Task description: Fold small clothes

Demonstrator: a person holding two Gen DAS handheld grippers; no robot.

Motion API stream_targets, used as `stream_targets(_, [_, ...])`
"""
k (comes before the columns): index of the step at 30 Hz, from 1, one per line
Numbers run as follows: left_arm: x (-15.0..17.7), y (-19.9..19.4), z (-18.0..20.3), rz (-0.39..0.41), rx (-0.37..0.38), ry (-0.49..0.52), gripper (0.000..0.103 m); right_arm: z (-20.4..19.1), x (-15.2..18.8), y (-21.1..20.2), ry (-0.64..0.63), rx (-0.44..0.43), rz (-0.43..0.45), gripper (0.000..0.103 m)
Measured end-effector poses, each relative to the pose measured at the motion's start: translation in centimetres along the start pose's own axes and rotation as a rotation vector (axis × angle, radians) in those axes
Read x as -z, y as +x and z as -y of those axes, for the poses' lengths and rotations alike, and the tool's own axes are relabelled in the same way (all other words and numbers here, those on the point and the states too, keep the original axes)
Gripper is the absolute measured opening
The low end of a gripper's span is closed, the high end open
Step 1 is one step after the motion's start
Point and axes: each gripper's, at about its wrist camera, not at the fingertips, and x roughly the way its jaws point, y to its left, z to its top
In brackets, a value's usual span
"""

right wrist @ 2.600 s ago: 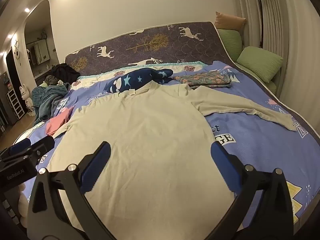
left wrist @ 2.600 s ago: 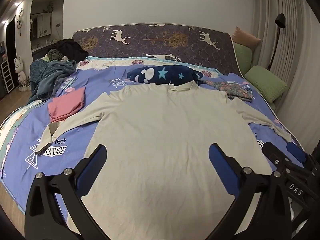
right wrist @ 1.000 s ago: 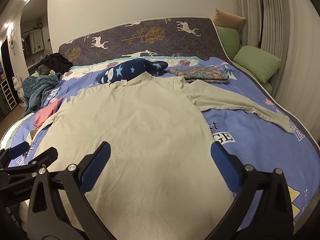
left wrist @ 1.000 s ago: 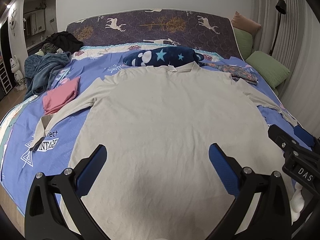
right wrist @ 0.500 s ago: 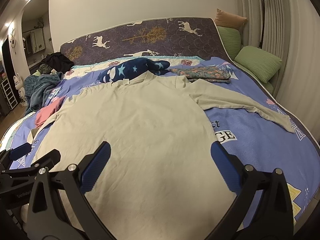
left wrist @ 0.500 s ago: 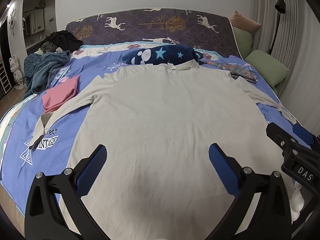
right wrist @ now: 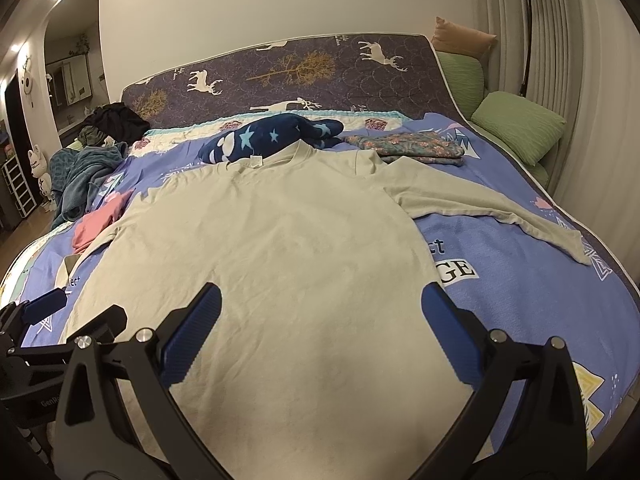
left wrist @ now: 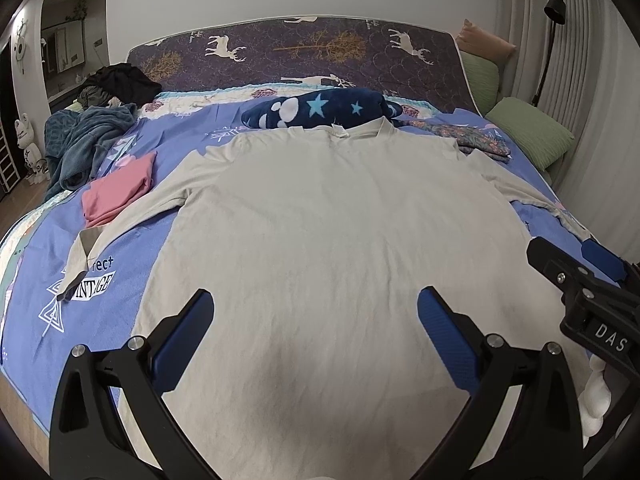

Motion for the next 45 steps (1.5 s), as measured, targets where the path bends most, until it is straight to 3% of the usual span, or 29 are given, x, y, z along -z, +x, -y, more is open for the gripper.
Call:
stream_targets(28, [-0.1, 0.3, -0.8, 0.012, 0.029, 0.008, 0.102, -0.7, 0.0, 1.4, -0.013, 0.015, -0.039, 0.101])
stream_targets(33, [-0.2, 1.0, -4.2, 0.014, 0.106, -0.102, 0.101, -0.8, -0.4, 1.8, -0.013, 0.026, -0.046, 0.101])
stream_targets(36, [-0.9, 1.5, -7.7, 0.004, 0.058, -0.140, 0.088, -0.8, -0.9, 2.1, -0.023, 0.043, -0.041, 0.101])
stream_targets(38, [-1.2, 1.7, -10.7, -0.002, -0.007, -0.177, 0.086, -0.7, -1.1, 2.4, -0.026, 0.052, -0.044, 0.101])
stream_targets(43, [-0.6, 5.1, -20.5, -0.105, -0.313, -0.247, 0.073, -0.3, -1.5, 3.7, -0.028, 0.077, -0.069, 0.101])
stream_targets(45, [0.0, 6.6, -24.9, -0.171, -0.361, -0.329, 0.059, -0.2, -1.6, 4.1, -0.027, 0.082, -0.075, 0.101])
